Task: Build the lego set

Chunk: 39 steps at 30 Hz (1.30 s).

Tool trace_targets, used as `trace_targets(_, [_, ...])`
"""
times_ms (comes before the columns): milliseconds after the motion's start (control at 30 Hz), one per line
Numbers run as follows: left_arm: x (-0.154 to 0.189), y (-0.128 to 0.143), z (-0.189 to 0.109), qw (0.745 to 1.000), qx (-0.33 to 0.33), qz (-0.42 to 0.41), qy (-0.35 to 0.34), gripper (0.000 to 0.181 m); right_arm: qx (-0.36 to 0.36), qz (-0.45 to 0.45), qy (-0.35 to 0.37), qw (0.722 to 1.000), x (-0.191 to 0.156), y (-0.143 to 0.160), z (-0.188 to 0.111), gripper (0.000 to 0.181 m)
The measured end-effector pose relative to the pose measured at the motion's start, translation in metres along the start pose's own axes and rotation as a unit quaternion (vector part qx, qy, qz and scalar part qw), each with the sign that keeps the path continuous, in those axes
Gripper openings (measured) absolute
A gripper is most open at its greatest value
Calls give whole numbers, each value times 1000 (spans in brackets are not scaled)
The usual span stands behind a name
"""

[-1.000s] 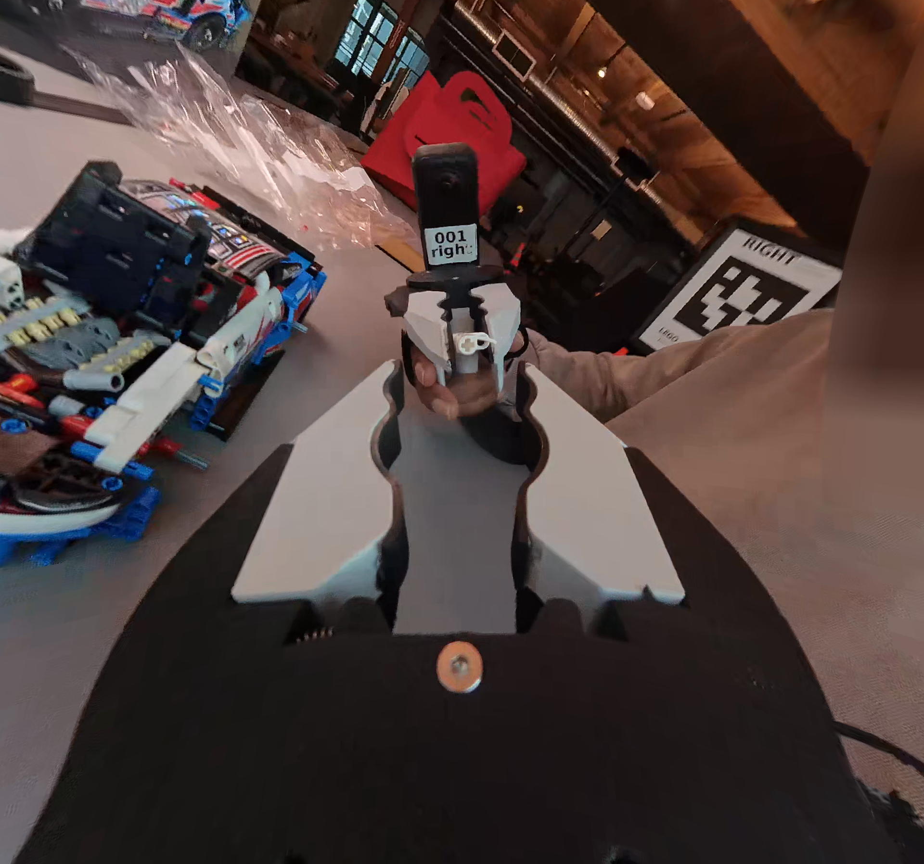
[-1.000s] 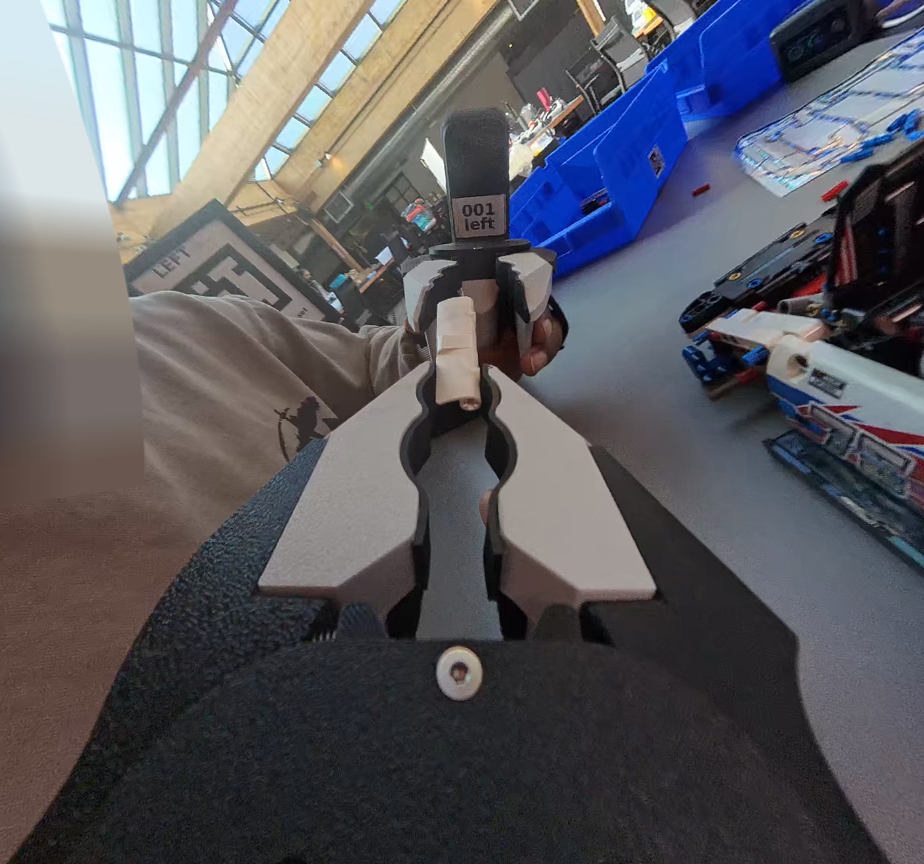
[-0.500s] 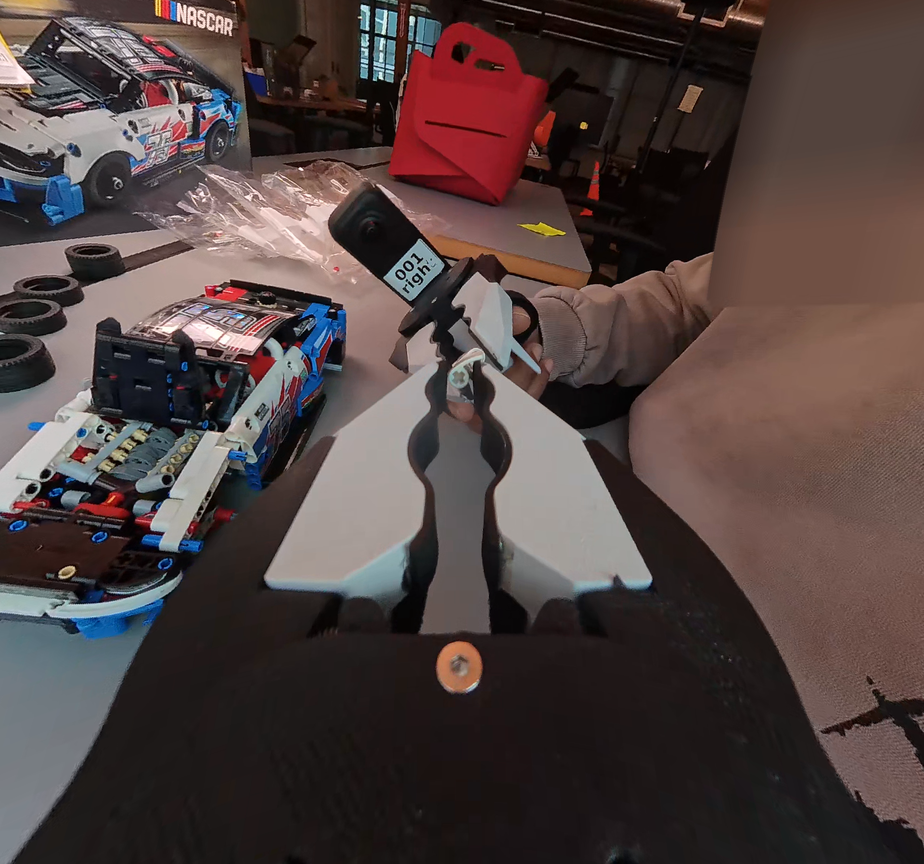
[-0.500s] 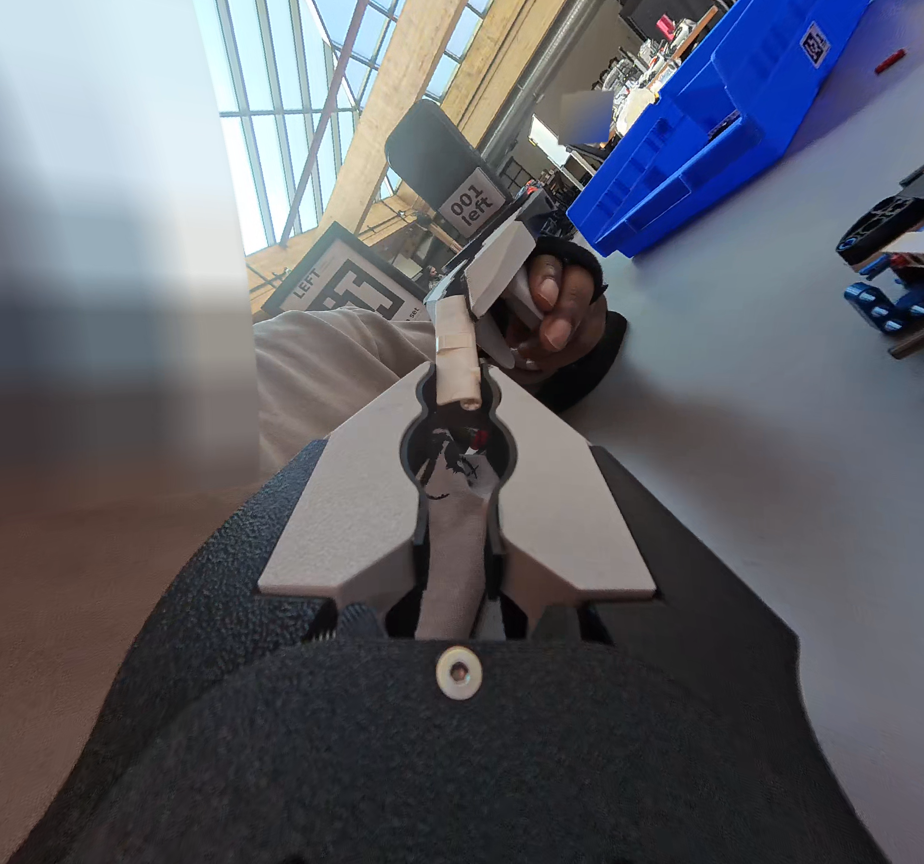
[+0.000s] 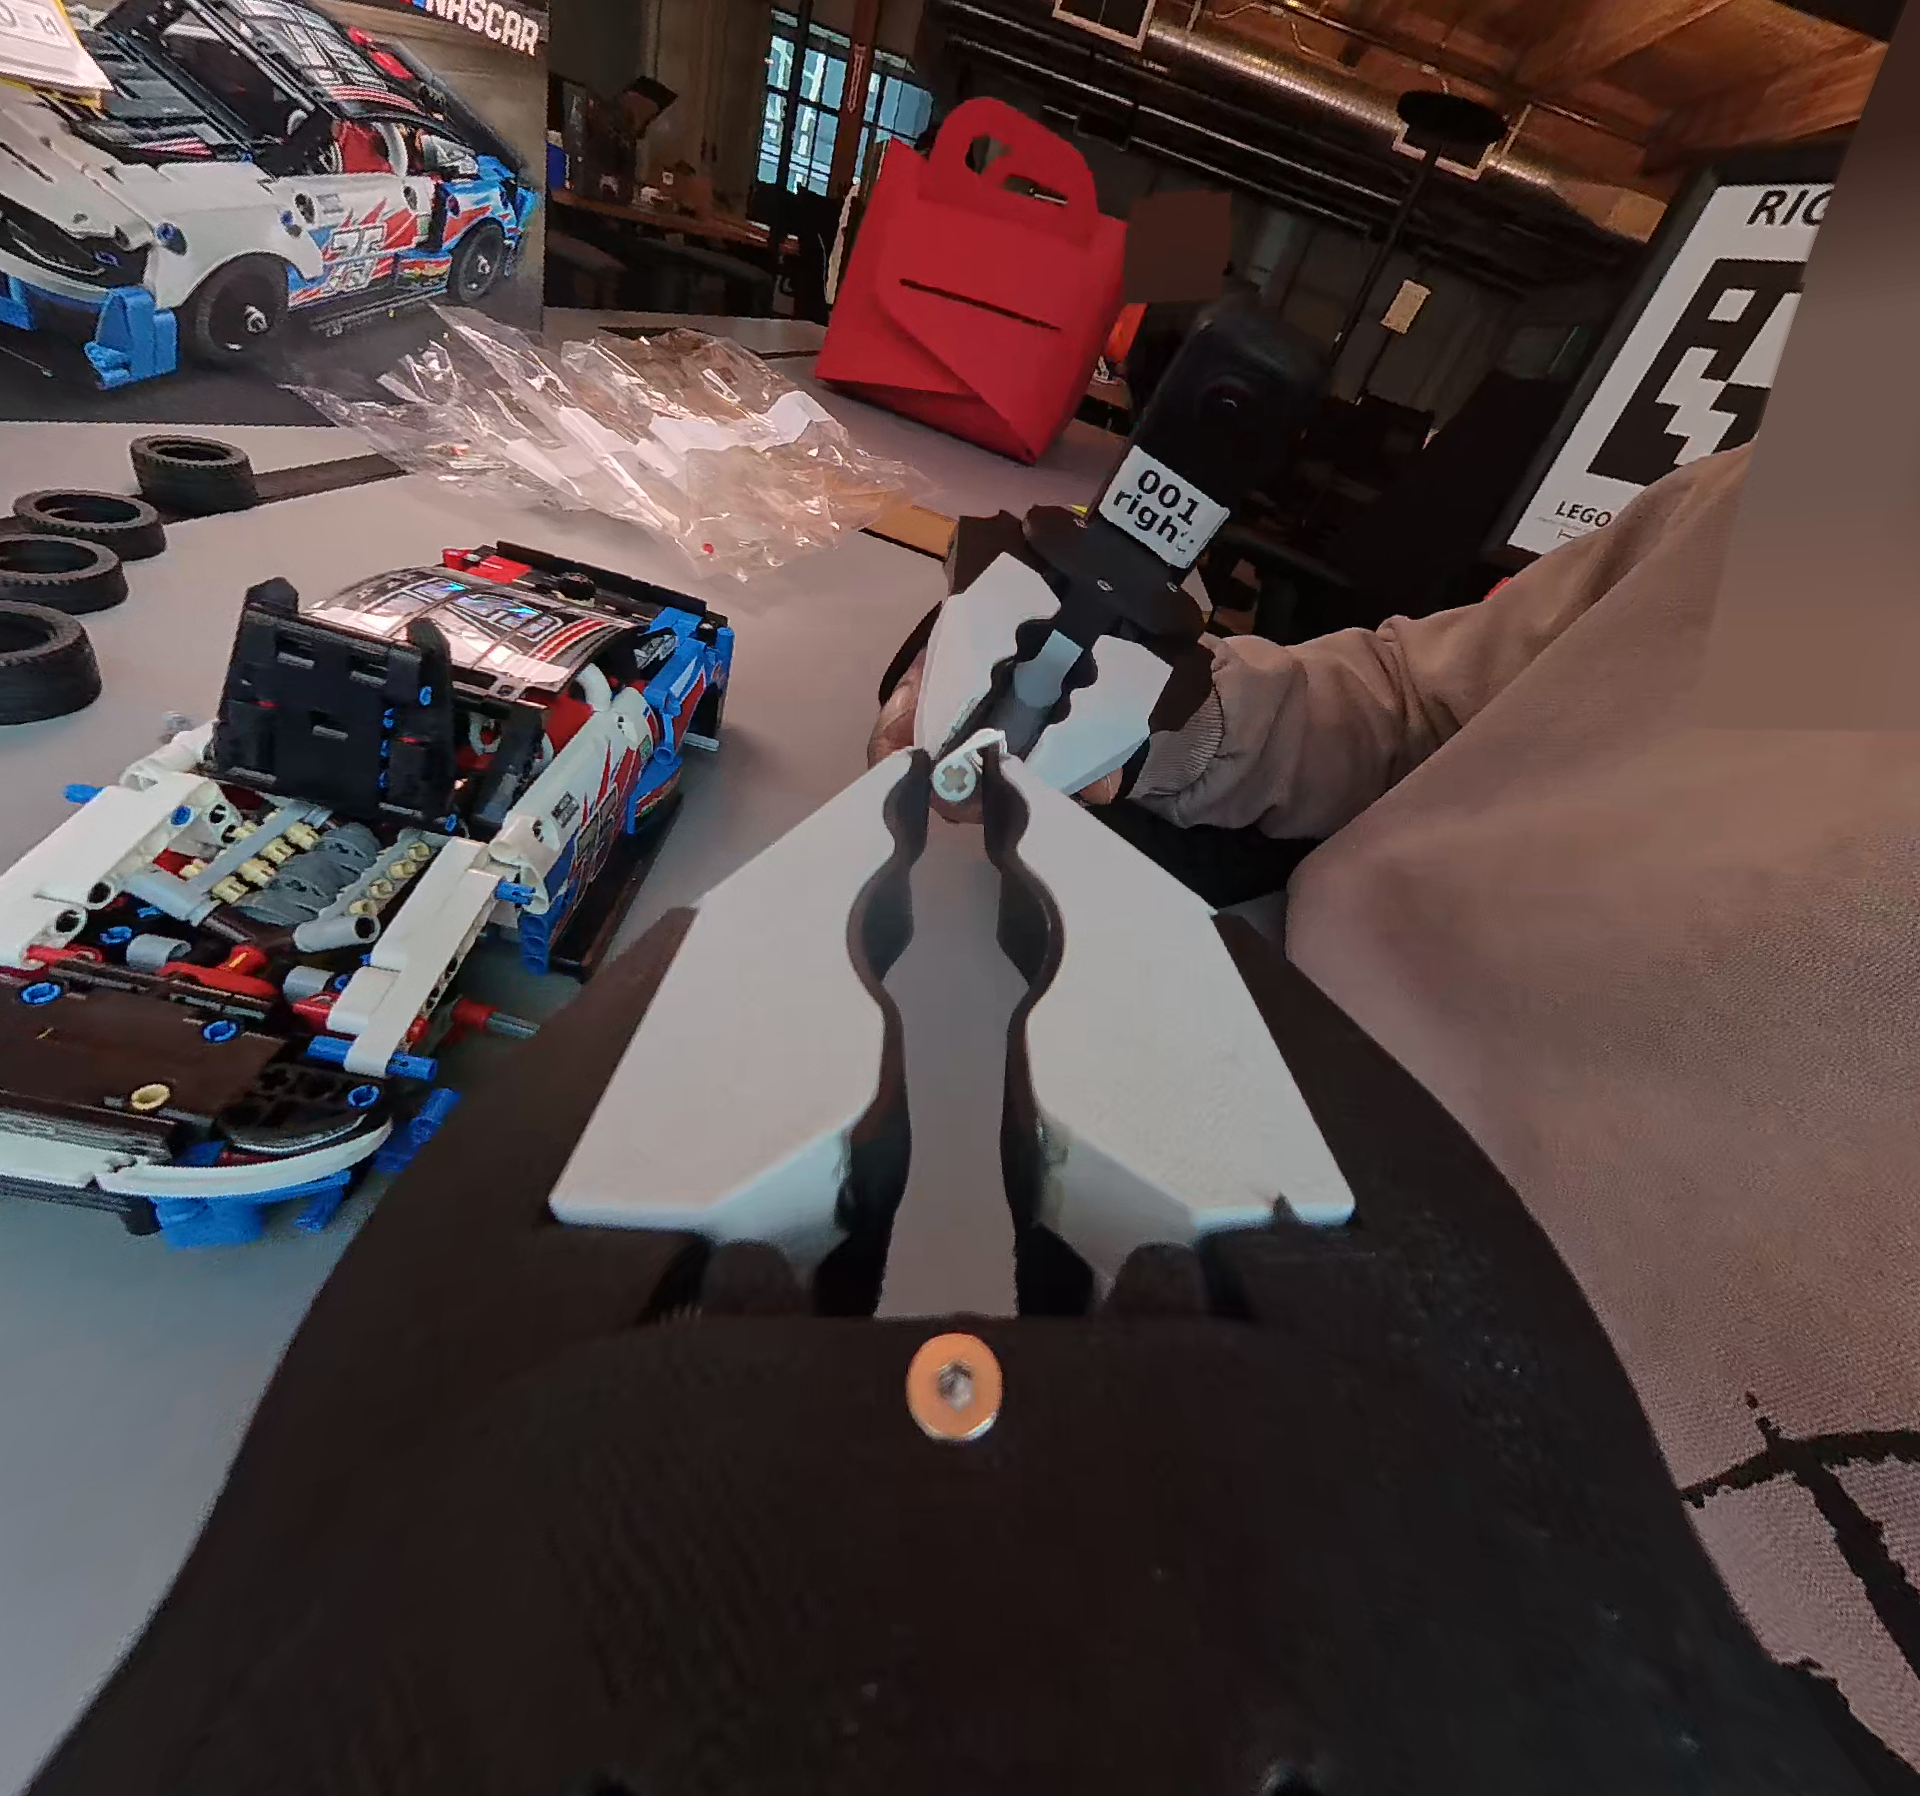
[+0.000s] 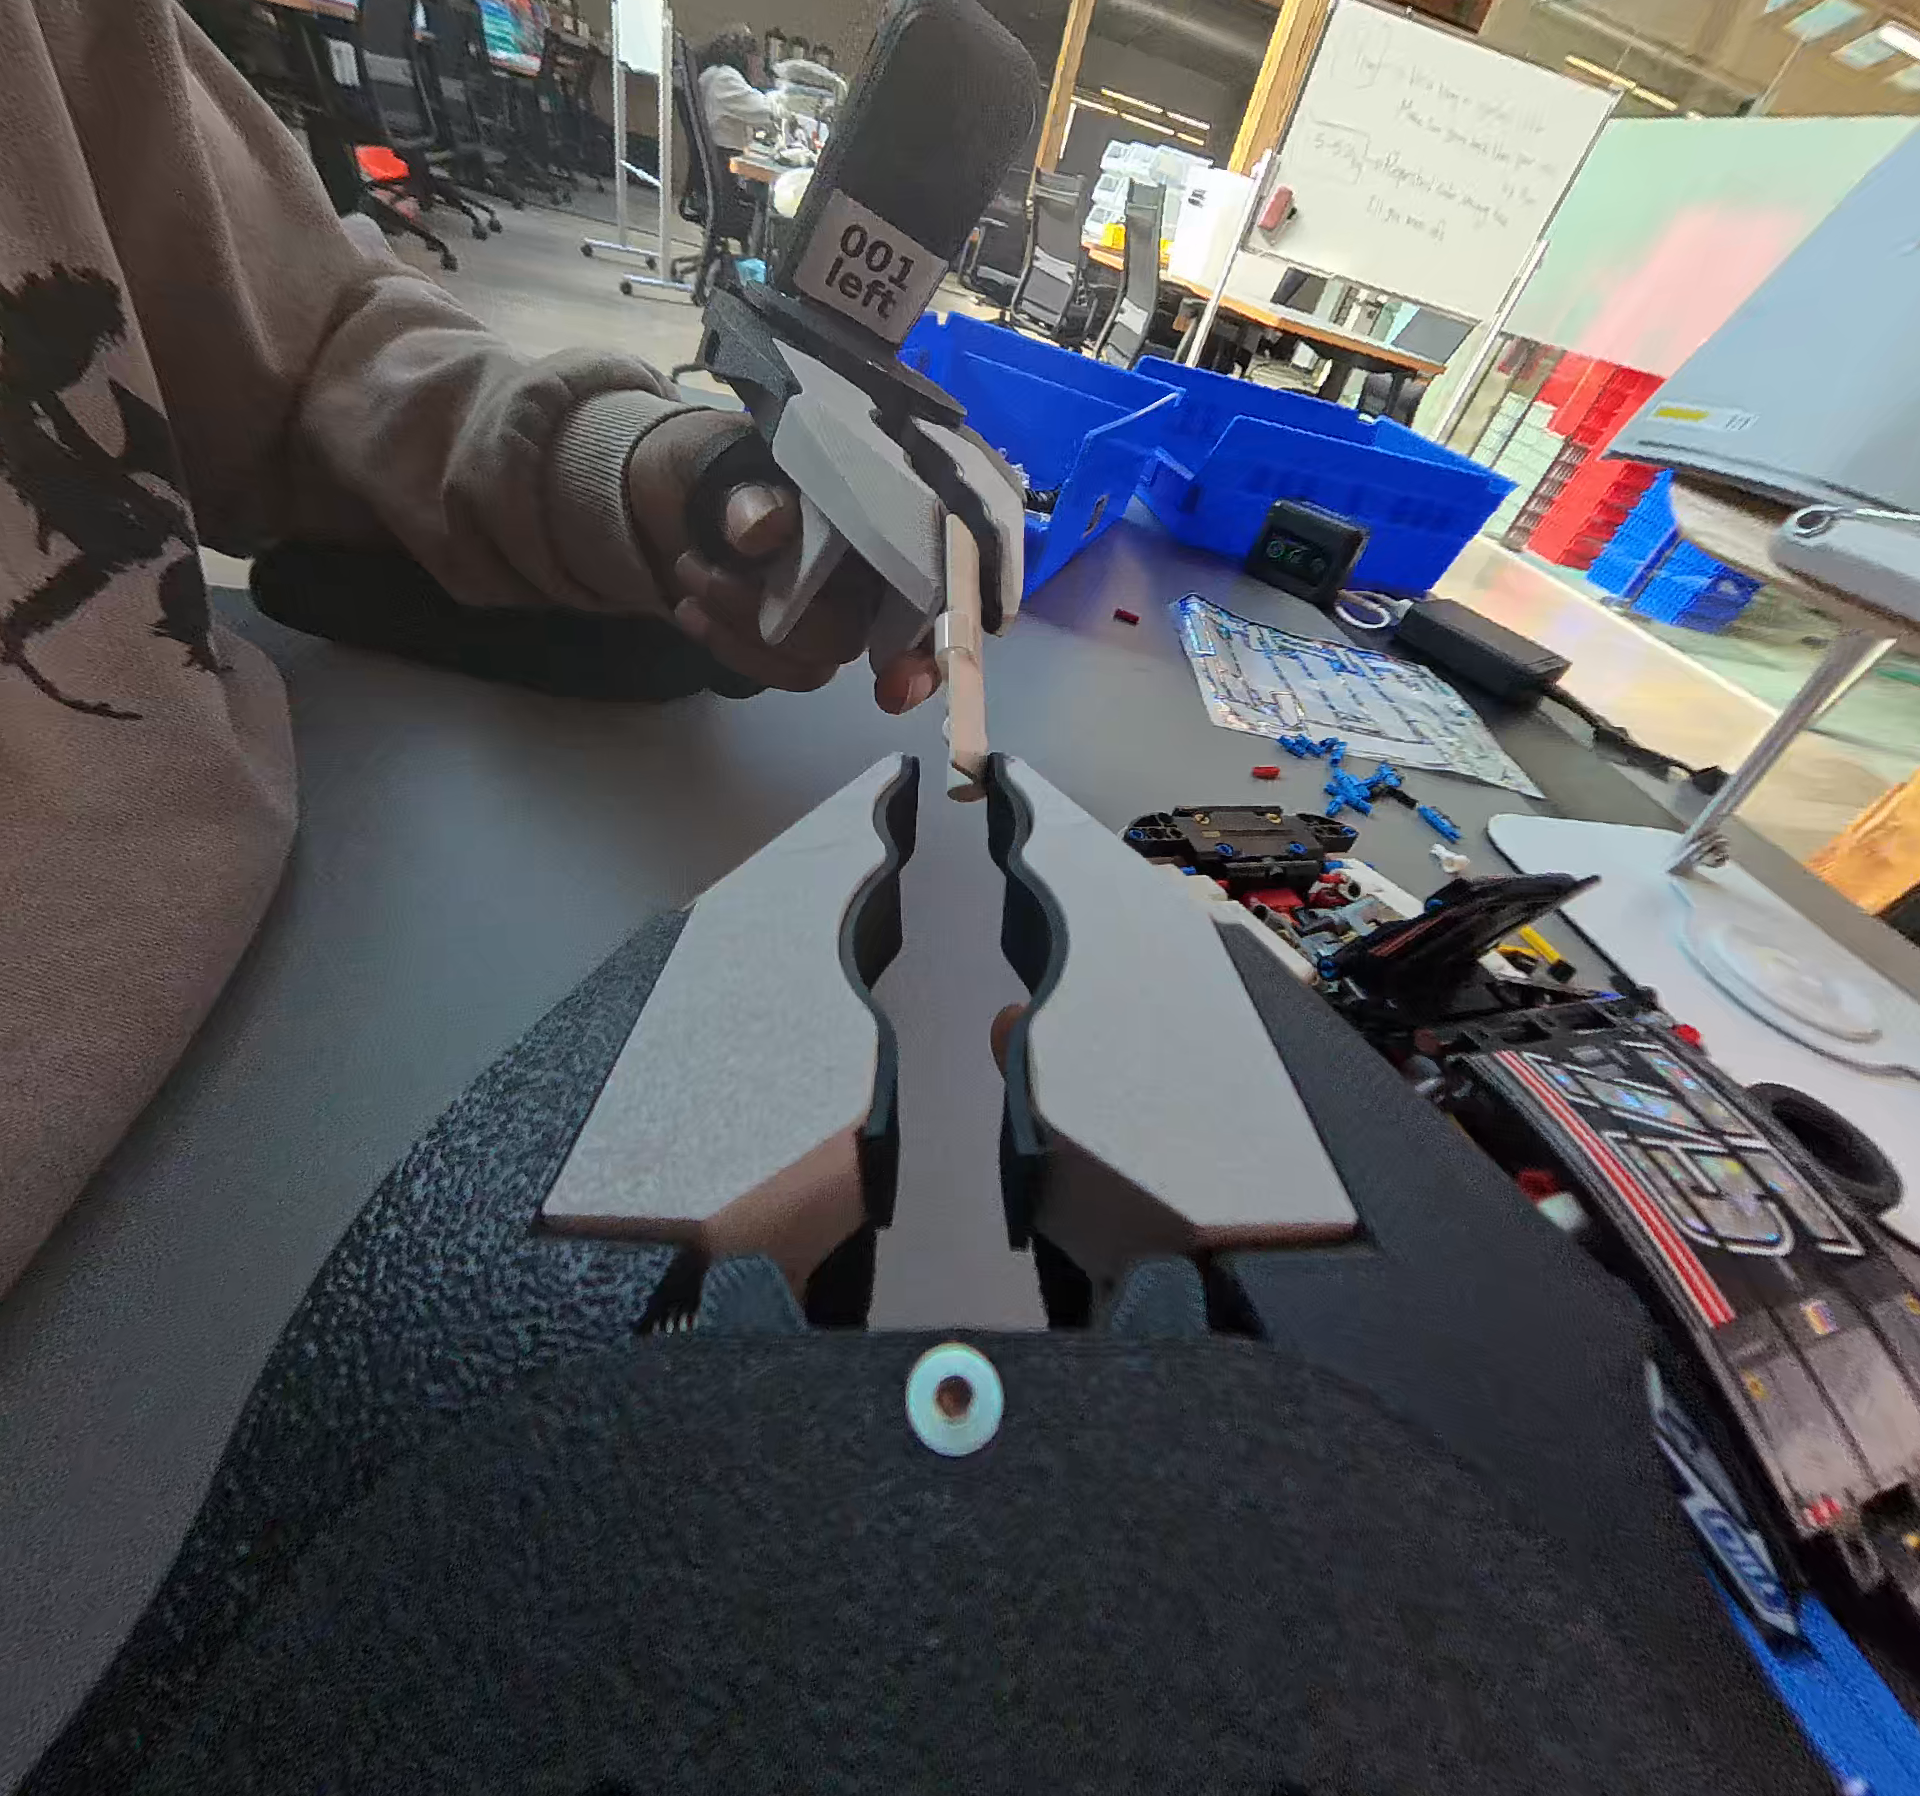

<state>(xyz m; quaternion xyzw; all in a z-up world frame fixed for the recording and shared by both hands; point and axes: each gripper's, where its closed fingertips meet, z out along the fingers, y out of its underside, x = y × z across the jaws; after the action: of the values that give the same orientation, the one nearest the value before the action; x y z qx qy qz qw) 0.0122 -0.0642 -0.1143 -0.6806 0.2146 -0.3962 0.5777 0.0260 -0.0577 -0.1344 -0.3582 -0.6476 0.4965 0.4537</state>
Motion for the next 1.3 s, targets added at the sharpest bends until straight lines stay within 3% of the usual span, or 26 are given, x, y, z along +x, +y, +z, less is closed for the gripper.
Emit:
trace_targets(333, [-10, 3, 2, 999, 2, -26, -22, 8, -12, -116, 67, 991, 10, -5, -6, 5])
trace_targets(500, [-26, -9, -12, 998, 29, -16, -57, 8, 7, -163, 95, 982, 16, -16, -16, 0])
trace_targets(633, [-11, -23, -17, 992, 58, 99, -51, 8, 30, -105, 90, 990, 22, -22, -22, 2])
trace_targets(767, [12, -23, -14, 967, 60, 244, -52, 8, 54, 24, 8, 998, 8, -23, -17, 29])
trace_targets(933, [28, -11, -6, 958, 46, 282, -22, 8, 77, 148, -75, 983, -6, -28, -12, 42])
trace_targets(1033, [31, -4, -2, 957, 35, 287, -9, 8, 66, 170, -112, 977, -16, -25, -10, 41])
trace_targets(1167, [33, 4, 2, 956, 22, 293, -1, 8, 39, 152, -118, 980, -23, -17, -7, 15])
trace_targets(1300, [29, 8, 2, 957, 8, 290, -2, 8, 19, 149, -120, 981, -24, -12, -7, 14])
